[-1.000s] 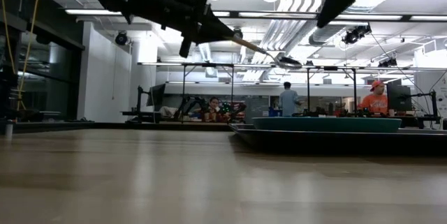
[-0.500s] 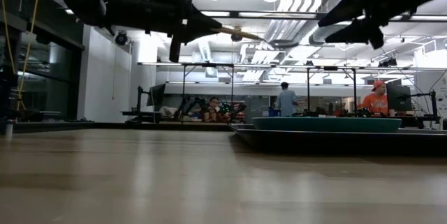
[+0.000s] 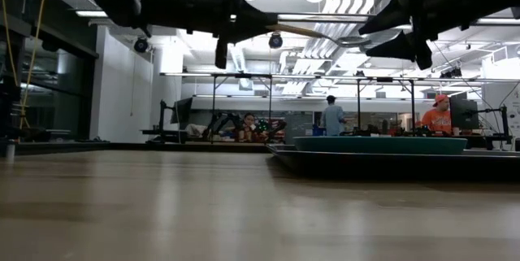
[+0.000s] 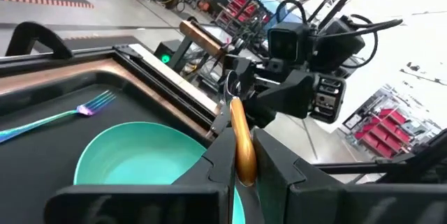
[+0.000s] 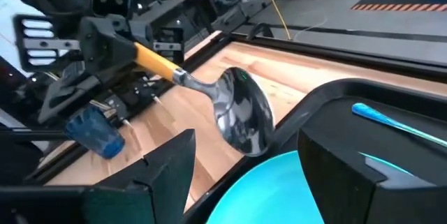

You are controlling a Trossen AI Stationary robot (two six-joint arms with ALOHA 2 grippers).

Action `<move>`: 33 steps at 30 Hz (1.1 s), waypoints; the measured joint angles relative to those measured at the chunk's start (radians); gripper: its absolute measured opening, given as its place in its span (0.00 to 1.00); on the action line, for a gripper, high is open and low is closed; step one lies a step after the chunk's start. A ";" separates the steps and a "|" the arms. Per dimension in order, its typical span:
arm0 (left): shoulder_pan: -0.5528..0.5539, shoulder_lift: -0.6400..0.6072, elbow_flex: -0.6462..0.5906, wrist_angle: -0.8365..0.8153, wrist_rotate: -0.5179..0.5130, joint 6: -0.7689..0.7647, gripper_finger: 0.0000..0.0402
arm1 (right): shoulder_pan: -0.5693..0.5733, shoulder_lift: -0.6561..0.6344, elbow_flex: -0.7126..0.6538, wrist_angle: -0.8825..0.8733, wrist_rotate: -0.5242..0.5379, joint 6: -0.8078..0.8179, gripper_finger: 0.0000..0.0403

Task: Pick and place plate/cup/fork/spoon on tray
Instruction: Put the yellow spoon on the black serving tray to the left side of the blue plate

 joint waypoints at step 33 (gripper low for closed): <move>0.053 0.014 0.009 -0.011 0.038 0.099 0.26 | 0.000 0.035 0.052 -0.056 0.053 -0.038 0.01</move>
